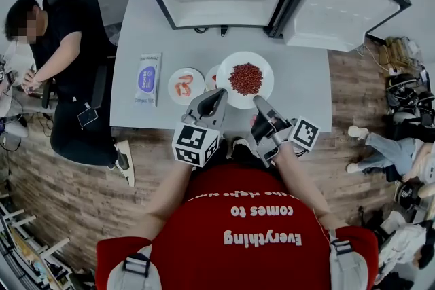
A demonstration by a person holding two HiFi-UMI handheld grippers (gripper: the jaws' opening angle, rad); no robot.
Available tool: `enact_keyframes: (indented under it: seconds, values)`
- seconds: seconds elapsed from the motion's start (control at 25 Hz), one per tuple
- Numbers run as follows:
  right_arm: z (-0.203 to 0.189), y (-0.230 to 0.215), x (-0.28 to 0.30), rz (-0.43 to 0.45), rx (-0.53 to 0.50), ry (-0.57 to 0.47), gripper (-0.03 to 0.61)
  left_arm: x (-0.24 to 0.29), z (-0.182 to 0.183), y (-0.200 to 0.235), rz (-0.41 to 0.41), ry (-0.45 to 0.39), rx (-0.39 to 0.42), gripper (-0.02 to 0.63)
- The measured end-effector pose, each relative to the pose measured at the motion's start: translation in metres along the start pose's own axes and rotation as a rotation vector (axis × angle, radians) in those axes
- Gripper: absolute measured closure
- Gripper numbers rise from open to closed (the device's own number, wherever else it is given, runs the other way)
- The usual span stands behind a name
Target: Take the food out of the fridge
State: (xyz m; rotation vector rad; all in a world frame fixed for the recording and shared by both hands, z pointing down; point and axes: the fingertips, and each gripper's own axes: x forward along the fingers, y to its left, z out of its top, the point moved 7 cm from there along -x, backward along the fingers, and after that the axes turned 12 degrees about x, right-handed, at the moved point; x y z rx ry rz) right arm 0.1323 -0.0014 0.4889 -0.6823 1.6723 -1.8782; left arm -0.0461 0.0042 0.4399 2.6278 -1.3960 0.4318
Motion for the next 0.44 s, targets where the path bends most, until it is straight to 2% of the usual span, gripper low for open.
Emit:
enact_keyframes:
  seconds: [0.44]
  values:
    - [-0.0011, -0.0003, 0.0023, -0.002, 0.007, -0.008, 0.555, 0.0015, 0.0006, 0.0060, -0.008, -0.001, 0.003, 0.615]
